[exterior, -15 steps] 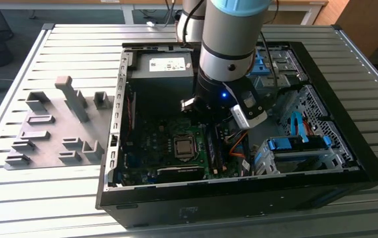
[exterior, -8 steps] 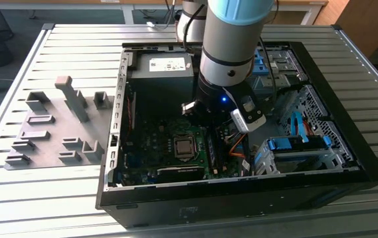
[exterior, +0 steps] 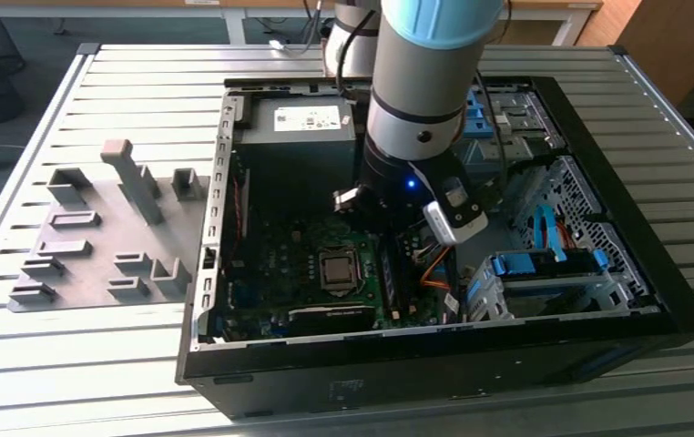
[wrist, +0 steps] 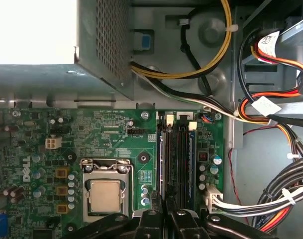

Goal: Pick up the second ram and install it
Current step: 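Insert the second ram into the second slot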

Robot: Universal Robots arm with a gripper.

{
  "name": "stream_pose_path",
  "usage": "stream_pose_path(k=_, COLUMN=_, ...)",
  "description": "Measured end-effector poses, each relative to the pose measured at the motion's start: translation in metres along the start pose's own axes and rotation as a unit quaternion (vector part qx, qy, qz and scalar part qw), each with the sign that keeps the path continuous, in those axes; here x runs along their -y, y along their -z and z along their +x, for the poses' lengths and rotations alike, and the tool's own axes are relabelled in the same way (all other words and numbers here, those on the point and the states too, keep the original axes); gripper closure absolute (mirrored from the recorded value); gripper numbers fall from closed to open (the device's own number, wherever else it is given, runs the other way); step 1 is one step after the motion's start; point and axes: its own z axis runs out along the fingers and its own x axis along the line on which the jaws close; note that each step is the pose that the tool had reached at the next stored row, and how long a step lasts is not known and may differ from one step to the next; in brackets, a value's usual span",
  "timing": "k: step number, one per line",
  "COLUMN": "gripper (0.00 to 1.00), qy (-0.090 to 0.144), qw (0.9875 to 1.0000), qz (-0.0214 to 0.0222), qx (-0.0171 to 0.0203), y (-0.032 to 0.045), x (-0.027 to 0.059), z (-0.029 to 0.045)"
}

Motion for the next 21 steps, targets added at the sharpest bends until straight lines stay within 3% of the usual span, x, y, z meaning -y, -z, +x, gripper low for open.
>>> stream_pose_path(k=11, gripper=0.86, qy=-0.003, qw=1.0, qz=-0.0021, qx=0.0, y=-0.0105, x=0.0001, z=-0.0047)
stream_pose_path(k=21, gripper=0.86, qy=-0.009, qw=1.0, qz=-0.0022, qx=-0.0002, y=-0.0116, x=0.0001, z=-0.0062)
